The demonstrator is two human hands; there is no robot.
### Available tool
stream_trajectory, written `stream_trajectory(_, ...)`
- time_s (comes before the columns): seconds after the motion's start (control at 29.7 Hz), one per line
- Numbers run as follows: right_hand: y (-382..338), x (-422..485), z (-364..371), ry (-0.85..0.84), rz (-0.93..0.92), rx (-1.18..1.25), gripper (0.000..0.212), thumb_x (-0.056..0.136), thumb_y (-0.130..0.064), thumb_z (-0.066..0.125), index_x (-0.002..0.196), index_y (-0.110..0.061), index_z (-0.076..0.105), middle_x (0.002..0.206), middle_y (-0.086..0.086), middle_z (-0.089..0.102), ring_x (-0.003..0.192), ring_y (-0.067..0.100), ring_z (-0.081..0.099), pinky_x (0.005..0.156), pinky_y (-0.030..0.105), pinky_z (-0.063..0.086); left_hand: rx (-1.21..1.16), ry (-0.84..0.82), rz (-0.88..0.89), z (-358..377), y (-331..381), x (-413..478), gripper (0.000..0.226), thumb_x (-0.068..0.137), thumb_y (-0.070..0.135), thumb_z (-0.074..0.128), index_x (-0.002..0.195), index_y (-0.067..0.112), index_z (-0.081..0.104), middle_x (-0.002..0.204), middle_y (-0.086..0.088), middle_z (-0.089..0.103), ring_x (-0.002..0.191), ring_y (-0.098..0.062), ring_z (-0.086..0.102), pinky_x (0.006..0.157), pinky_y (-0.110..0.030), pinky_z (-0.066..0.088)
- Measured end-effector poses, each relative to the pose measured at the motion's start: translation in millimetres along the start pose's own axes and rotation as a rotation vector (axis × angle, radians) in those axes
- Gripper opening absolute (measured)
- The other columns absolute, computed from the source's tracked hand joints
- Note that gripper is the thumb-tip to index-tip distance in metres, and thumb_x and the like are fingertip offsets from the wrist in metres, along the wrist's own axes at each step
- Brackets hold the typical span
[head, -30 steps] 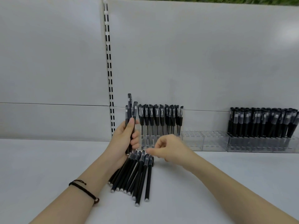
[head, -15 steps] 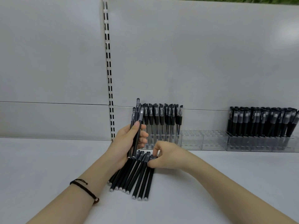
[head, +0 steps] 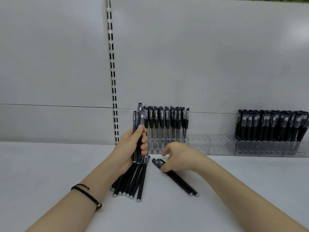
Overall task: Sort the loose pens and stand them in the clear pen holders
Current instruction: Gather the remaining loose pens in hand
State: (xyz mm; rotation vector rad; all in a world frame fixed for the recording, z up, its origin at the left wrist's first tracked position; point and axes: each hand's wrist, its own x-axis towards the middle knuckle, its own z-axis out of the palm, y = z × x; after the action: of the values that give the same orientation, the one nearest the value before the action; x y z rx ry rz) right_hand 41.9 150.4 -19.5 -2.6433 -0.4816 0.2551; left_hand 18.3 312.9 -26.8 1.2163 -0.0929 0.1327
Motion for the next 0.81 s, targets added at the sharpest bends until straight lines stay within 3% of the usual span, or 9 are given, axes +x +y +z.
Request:
stream_trajectory(0.07, 2, 0, -6, -0.043, 0.008, 0.005, 0.044, 0.076, -0.026, 0.078, 0.115, -0.015, 0.063, 0.098, 0.001, 0.063, 0.081, 0.015, 0.059, 0.065, 0.023, 0.049, -0.002, -0.008, -0.008, 0, 0, 0, 0.022, 0.101, 0.029, 0.045, 0.094, 0.010, 0.052, 0.058, 0.003, 0.047, 0.046, -0.009, 0.041, 0.042, -0.020, 0.038)
stream_trajectory(0.17, 2, -3, -13, -0.107, 0.006, 0.039, 0.026, 0.077, -0.018, 0.077, 0.100, -0.007, 0.070, 0.068, 0.003, 0.056, 0.052, 0.013, 0.047, 0.044, 0.019, 0.036, 0.004, -0.004, -0.015, 0, 0, 0, 0.021, 0.102, 0.029, 0.045, 0.092, 0.011, 0.052, 0.059, 0.003, 0.048, 0.046, -0.009, 0.042, 0.042, -0.020, 0.038)
stream_trajectory(0.4, 1, -7, -15, -0.120, 0.006, 0.090, 0.017, 0.077, -0.010, 0.074, 0.090, 0.000, 0.070, 0.059, 0.004, 0.050, 0.045, 0.016, 0.041, 0.044, 0.021, 0.035, -0.025, 0.039, -0.016, -2, 1, 1, 0.020, 0.103, 0.025, 0.043, 0.100, 0.009, 0.053, 0.053, 0.005, 0.037, 0.040, -0.005, 0.030, 0.037, -0.017, 0.029)
stream_trajectory(0.57, 1, -10, -33, -0.070, -0.078, 0.564, 0.003, 0.080, -0.005, 0.072, 0.080, -0.006, 0.070, 0.052, -0.002, 0.051, 0.041, 0.005, 0.042, 0.043, 0.017, 0.033, 0.006, 0.020, -0.068, -1, 0, 0, 0.020, 0.103, 0.025, 0.044, 0.094, 0.009, 0.051, 0.057, -0.002, 0.052, 0.043, -0.010, 0.044, 0.040, -0.021, 0.042)
stream_trajectory(0.67, 2, -11, -38, -0.106, -0.223, 0.935, 0.026, 0.084, -0.004, 0.068, 0.061, -0.015, 0.067, 0.054, 0.001, 0.052, 0.047, 0.009, 0.046, 0.042, 0.017, 0.033, 0.076, 0.002, -0.081, 3, 0, -4, 0.022, 0.103, 0.026, 0.043, 0.094, 0.007, 0.051, 0.066, -0.013, 0.069, 0.049, -0.017, 0.062, 0.047, -0.026, 0.053)
stream_trajectory(0.81, 0, -13, -40, -0.055, -0.294, 1.195, 0.028, 0.086, -0.002, 0.065, 0.061, -0.014, 0.067, 0.058, 0.005, 0.055, 0.046, 0.007, 0.052, 0.039, 0.015, 0.039, 0.078, -0.129, -0.120, 10, 3, -12, 0.020, 0.103, 0.025, 0.042, 0.101, 0.006, 0.050, 0.080, -0.016, 0.073, 0.070, -0.028, 0.071, 0.059, -0.033, 0.059)
